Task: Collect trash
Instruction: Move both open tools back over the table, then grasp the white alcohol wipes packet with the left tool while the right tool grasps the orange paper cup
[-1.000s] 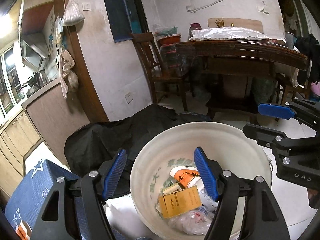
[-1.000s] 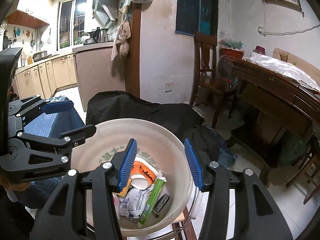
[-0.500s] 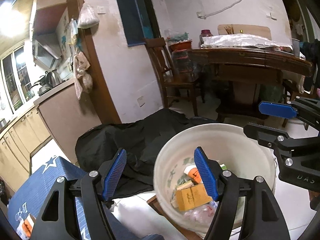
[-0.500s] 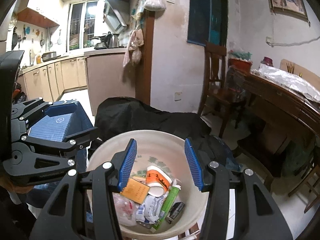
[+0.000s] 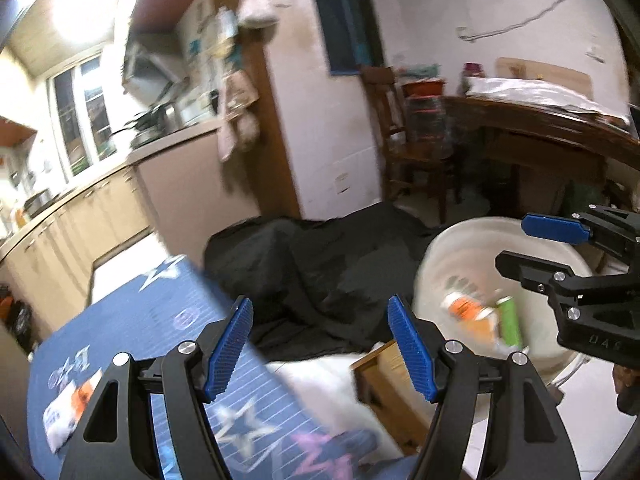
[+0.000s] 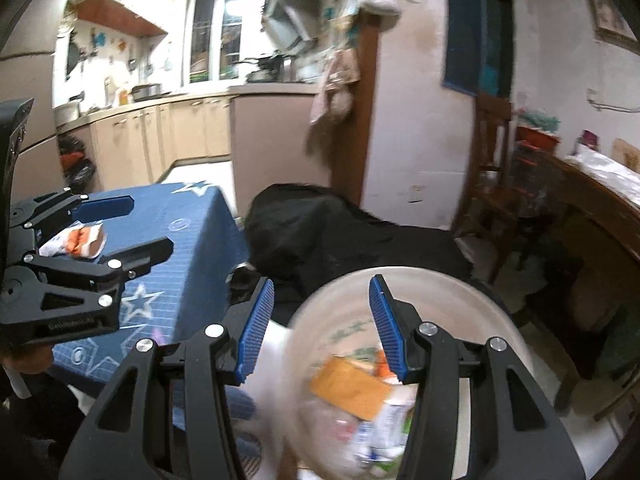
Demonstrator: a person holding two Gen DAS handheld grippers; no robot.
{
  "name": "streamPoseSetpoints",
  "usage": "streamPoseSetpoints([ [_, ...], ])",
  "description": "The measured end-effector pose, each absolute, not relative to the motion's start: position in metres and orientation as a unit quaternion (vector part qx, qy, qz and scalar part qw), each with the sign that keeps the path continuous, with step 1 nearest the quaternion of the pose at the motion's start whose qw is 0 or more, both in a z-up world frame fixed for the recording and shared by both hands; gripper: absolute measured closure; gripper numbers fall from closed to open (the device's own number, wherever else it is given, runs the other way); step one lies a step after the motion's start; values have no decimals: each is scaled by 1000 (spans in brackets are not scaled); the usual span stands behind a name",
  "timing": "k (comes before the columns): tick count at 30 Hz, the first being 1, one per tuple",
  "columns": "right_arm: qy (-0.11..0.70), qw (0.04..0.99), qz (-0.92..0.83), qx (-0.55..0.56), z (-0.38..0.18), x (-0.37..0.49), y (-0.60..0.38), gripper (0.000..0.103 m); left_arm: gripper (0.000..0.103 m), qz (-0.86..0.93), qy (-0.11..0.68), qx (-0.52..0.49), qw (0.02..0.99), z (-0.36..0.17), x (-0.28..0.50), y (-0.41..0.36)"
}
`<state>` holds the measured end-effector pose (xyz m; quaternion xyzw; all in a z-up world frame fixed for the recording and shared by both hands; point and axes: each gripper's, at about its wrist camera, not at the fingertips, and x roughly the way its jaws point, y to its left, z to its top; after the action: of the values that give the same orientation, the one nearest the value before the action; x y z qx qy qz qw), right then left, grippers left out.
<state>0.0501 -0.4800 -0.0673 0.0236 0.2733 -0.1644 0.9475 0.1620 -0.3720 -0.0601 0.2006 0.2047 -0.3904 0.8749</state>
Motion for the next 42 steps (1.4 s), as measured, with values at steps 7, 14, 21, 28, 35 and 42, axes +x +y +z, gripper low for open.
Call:
streamPoseSetpoints([
  [7,314,946,-79,18,-101,112,-423,55,32,-311,255,195,895,-94,206,-272],
  [14,345,938,16,-16,-119,175,-350,55,32,-218,316,164,909,-122,259,-161],
  [21,364,925,100,-45,-129,224,-283,55,32,-160,329,156,918,-135,283,-82],
  [28,382,905,182,-51,-136,265,-245,32,29,-180,307,206,912,-131,314,-44],
  [35,422,875,236,23,-157,323,-238,24,27,-277,298,244,880,-132,377,-26],
  [42,423,863,272,42,-158,348,-223,19,27,-377,304,278,829,-148,416,-22],
])
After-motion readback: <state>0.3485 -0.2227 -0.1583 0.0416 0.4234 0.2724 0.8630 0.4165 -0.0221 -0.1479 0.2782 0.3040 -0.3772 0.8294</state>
